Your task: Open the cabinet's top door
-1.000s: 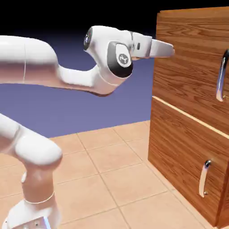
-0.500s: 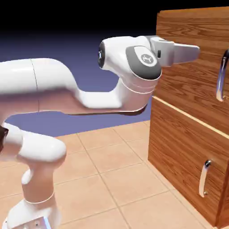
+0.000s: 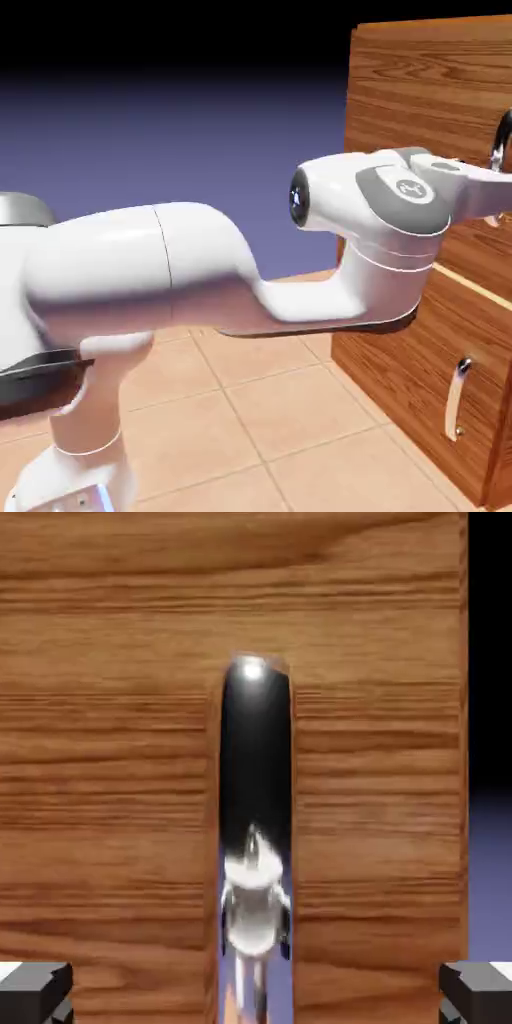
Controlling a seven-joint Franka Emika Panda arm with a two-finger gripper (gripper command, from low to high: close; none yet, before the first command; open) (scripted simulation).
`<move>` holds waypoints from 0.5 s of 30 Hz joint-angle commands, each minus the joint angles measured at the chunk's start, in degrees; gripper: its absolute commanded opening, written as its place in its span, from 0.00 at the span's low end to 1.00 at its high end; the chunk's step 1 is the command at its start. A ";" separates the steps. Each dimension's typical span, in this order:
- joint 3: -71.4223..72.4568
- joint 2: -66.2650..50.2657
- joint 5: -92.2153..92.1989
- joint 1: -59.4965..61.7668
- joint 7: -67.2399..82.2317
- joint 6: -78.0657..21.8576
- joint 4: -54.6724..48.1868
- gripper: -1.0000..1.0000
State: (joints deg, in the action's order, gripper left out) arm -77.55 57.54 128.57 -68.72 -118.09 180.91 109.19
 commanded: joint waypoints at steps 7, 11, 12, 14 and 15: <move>8.02 3.89 3.85 9.58 -3.80 -8.82 10.37 0.00; 14.15 6.04 4.86 17.71 -6.76 -15.18 18.67 0.00; 15.71 6.51 4.80 19.78 -7.41 -16.68 20.72 0.00; 18.90 7.46 4.30 23.94 -8.56 -19.58 24.73 0.00; 20.53 7.95 3.87 26.01 -9.06 -20.99 26.70 0.00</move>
State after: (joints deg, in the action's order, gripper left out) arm -57.04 65.48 132.38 -42.72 -127.15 159.98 135.88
